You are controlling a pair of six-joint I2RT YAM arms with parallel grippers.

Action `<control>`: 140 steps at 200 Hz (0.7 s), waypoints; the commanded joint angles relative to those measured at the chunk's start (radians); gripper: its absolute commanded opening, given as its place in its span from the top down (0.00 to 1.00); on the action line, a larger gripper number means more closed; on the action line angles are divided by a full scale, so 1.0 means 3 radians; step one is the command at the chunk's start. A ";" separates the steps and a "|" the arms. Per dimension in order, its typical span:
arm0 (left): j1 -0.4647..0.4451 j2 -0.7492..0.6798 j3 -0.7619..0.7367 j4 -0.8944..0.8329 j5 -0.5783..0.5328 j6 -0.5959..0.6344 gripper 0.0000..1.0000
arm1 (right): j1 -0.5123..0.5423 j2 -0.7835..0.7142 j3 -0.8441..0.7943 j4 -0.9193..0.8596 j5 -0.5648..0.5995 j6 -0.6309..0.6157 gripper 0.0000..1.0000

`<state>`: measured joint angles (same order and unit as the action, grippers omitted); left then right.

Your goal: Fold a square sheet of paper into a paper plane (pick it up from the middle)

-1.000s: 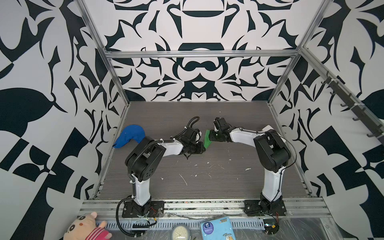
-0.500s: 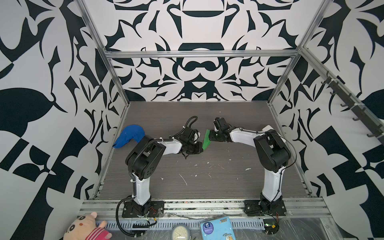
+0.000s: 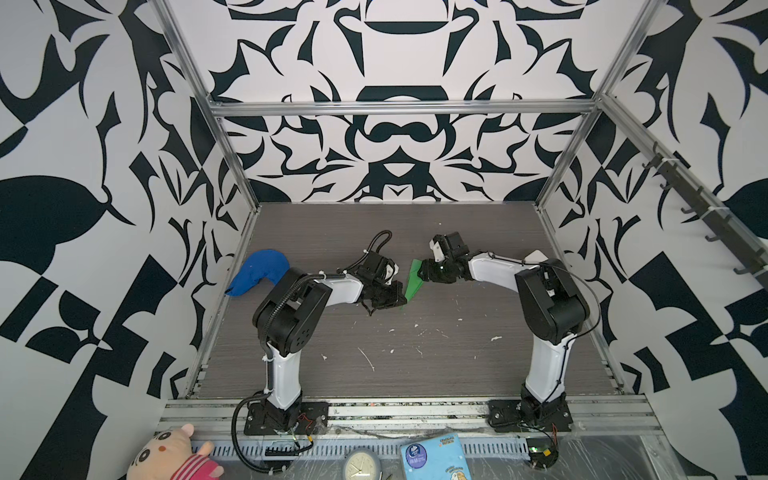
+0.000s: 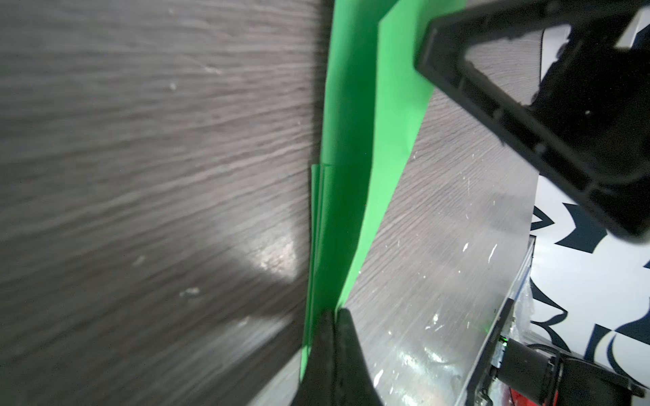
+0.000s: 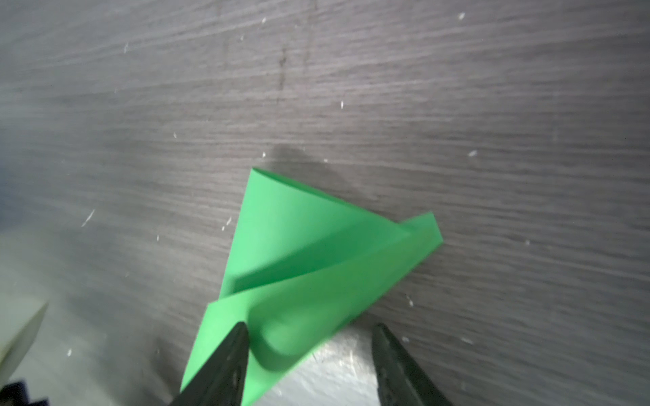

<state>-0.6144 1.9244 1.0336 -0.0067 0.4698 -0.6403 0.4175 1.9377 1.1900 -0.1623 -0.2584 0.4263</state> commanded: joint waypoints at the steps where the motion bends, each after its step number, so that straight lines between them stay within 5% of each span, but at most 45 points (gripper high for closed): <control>1: 0.0013 0.0078 0.0094 -0.0162 0.0120 -0.0101 1.00 | -0.0001 -0.0052 -0.0068 -0.0353 -0.0241 -0.0262 0.36; 73: 0.0057 0.0110 0.0094 -0.0126 0.0137 -0.0290 1.00 | 0.0004 -0.0061 -0.0259 -0.0246 -0.0454 -0.0605 0.32; 140: 0.0095 0.0112 -0.0039 0.0099 0.0152 -0.0450 1.00 | 0.0100 0.0189 -0.0114 -0.0543 0.0049 -0.0597 0.38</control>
<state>-0.5896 1.9415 1.0420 0.0040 0.5037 -0.7506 0.4259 1.9198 1.1595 -0.1886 -0.3290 0.2493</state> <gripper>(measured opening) 0.040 0.627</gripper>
